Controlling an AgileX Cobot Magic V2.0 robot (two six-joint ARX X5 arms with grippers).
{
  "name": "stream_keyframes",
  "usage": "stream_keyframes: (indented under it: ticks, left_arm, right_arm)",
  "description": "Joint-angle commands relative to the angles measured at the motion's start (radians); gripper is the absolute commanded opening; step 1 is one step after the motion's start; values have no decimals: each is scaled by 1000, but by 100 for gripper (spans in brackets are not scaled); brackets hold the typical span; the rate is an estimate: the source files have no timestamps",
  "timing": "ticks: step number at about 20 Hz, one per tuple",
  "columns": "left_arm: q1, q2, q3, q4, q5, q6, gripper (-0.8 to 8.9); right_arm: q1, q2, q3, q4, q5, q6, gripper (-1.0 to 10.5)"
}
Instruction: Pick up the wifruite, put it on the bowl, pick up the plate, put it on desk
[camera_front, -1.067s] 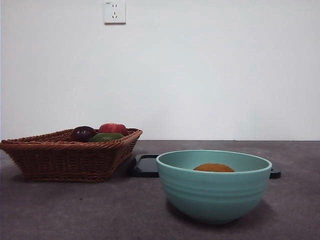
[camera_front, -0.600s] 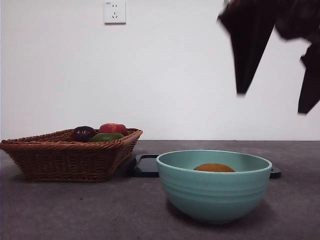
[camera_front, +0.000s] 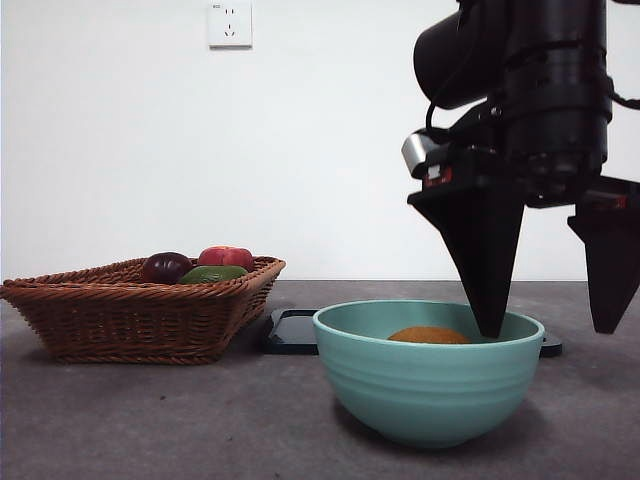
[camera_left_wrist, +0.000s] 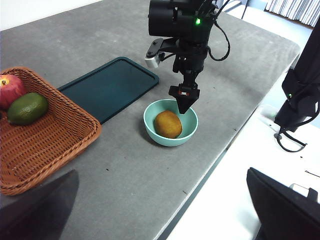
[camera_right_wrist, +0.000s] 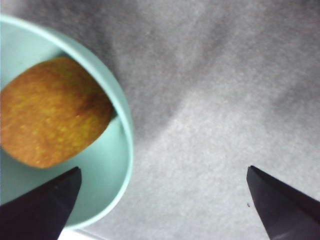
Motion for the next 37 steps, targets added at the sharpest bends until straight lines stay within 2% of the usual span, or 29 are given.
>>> stream_keyframes:
  ticks: [1,5,8,11,13,23,30,37]
  left_arm:
    - [-8,2,10,10,-4,16,593]
    - [-8,2,10,10,-4,16,593]
    - [-8,2,10,10,-4,16,593]
    - [-8,2,10,10,-4,16,593]
    - [-8,2,10,11,-4,16,593]
    - [-8,2,10,19,-4,16,593]
    - [-8,2,10,19,-4,16,593]
    - [-8,2,10,19,-4,16,593]
  right_arm:
    - [9,42,17,6,3,-11,622]
    - [11,84,16,48,-2,-11,390]
    - [17,84,16,79,-3,-11,150]
    - [22,84,16,79,-17,-13,17]
    - [24,84,16,83,-46,-17,14]
    - [-8,86,85,77,-46,-20,13]
    - [-116,188,386,-26,-45,-72,13]
    - [-200,464,765,-127,-53,-109,13]
